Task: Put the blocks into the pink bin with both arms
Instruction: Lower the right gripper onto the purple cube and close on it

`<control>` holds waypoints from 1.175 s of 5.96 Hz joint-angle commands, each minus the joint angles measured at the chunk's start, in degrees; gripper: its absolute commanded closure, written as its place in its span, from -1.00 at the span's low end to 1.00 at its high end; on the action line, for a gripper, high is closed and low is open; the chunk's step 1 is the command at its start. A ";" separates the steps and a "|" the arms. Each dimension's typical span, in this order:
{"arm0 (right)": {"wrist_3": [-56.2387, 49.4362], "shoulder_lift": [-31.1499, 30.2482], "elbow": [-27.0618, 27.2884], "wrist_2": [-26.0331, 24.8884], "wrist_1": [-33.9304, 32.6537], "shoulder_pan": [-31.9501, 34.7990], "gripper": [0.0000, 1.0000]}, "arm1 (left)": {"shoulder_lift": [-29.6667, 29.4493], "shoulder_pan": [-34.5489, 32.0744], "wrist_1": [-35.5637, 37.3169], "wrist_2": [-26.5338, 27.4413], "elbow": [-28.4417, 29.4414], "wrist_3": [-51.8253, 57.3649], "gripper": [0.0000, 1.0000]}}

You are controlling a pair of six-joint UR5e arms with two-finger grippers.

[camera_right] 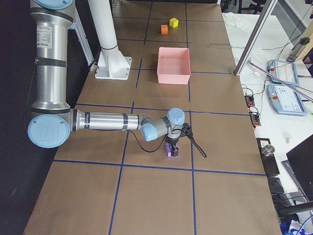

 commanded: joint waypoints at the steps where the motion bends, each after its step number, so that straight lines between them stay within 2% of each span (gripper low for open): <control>1: 1.32 1.75 -3.14 -0.80 -0.01 -1.00 -0.99 | -0.03 0.00 0.00 0.00 -0.01 0.09 -1.00; 2: 4.99 1.41 -3.25 -0.64 0.08 -0.92 -0.35 | 0.06 0.00 0.00 -0.17 -0.27 0.09 -1.00; 3: 5.98 0.97 -2.82 -0.64 2.43 -0.91 0.91 | 0.06 0.00 0.00 -0.18 -0.27 0.09 -1.00; 4: 9.99 1.66 1.80 -0.03 1.76 -0.83 1.00 | 0.06 0.00 0.00 -0.18 -0.36 0.18 -1.00; 5: 11.68 0.71 13.33 0.24 -4.69 -0.48 1.00 | 0.06 0.00 0.00 -0.18 -0.36 0.18 -1.00; 6: 12.14 2.27 26.85 0.42 -23.46 -0.65 1.00 | 0.06 0.00 0.00 -0.18 -0.27 0.26 -1.00; 7: 15.97 9.42 34.99 0.51 -38.35 -1.09 1.00 | 0.06 0.00 0.00 -0.18 -0.27 0.18 -1.00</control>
